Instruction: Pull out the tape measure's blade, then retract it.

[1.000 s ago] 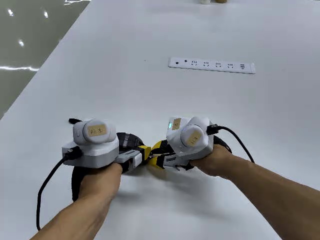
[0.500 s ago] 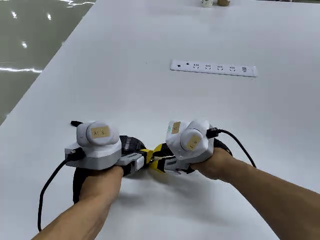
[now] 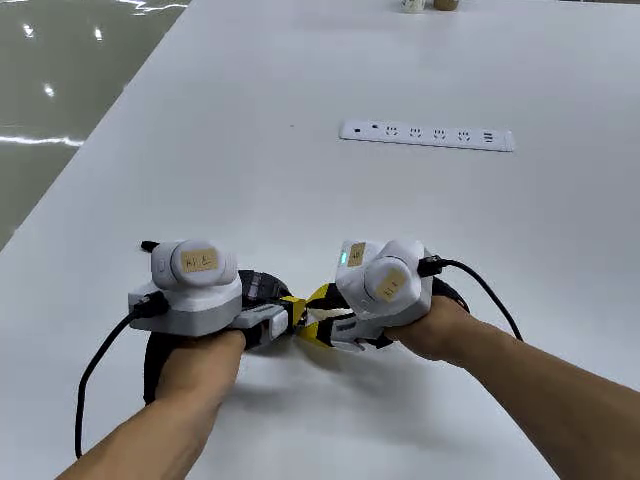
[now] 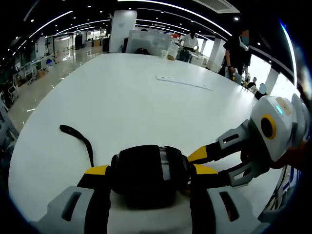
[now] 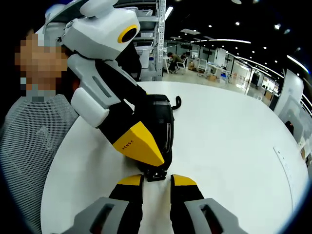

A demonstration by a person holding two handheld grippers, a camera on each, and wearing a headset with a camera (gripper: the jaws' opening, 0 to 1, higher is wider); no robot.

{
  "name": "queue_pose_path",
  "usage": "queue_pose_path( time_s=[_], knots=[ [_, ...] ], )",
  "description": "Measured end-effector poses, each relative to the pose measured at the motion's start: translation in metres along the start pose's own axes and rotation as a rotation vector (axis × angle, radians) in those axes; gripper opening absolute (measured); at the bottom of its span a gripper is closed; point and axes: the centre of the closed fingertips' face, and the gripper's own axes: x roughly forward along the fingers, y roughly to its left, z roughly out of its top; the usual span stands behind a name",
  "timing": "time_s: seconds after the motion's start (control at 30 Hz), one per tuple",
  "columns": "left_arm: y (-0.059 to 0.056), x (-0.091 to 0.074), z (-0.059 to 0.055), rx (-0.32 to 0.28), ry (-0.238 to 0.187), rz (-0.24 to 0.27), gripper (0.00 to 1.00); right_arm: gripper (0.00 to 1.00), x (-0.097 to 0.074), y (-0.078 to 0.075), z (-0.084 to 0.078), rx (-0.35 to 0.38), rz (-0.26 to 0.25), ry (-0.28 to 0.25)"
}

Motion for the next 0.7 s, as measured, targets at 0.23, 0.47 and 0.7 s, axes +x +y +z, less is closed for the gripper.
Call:
queue_pose_path(
  time_s=[0.23,0.47,0.7],
  knots=[
    [0.001,-0.003,0.000,0.037,0.000,-0.007,0.61,0.19,-0.009,0.000,-0.003,0.017,-0.018,-0.003],
    [0.000,-0.010,-0.001,0.064,0.000,-0.028,0.63,0.22,-0.020,-0.002,-0.008,0.044,-0.044,-0.005],
    [-0.002,-0.014,-0.003,0.098,-0.004,-0.047,0.64,0.26,-0.032,-0.001,-0.015,0.067,-0.071,-0.007]
  ],
)
